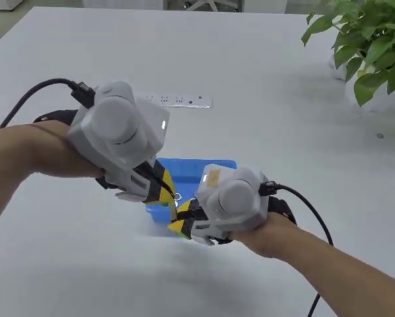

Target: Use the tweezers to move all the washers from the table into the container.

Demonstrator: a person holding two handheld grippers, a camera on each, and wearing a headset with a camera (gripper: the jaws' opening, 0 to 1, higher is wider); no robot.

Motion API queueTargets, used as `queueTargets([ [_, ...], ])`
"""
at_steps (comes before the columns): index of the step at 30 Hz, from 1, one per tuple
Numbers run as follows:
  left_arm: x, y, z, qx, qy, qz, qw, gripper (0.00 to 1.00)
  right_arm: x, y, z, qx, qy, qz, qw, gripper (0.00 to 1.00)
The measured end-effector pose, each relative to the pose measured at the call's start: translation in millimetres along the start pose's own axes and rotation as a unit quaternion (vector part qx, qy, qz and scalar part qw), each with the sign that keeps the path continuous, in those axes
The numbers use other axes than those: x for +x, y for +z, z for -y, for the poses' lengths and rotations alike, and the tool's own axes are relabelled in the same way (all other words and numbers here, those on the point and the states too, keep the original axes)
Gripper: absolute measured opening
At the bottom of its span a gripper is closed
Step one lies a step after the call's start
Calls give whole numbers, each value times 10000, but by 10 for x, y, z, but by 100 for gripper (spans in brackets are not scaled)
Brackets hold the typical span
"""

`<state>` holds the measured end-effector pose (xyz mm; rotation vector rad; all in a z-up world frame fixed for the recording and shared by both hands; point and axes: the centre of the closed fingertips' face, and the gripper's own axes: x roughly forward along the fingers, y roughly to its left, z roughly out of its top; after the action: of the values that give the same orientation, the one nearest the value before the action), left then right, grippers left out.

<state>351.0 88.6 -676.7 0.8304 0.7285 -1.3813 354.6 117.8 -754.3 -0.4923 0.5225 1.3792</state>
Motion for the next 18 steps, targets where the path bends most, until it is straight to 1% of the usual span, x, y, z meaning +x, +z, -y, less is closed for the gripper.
queueTargets([
  [12, -136, 121, -100, 132, 55, -1, 9999, 5, -98, 145, 116, -4, -104, 69, 9999, 10],
  [13, -148, 127, -108, 136, 59, -1, 9999, 5, -104, 158, 124, -10, -110, 73, 9999, 8],
  [16, -175, 167, -144, 130, 51, 59, 9999, 5, -144, 207, 152, 0, -134, 104, 9999, 8],
  [18, -177, 181, -150, 121, 18, 89, 9999, 5, -144, 220, 144, -42, -102, 109, 9999, 8],
])
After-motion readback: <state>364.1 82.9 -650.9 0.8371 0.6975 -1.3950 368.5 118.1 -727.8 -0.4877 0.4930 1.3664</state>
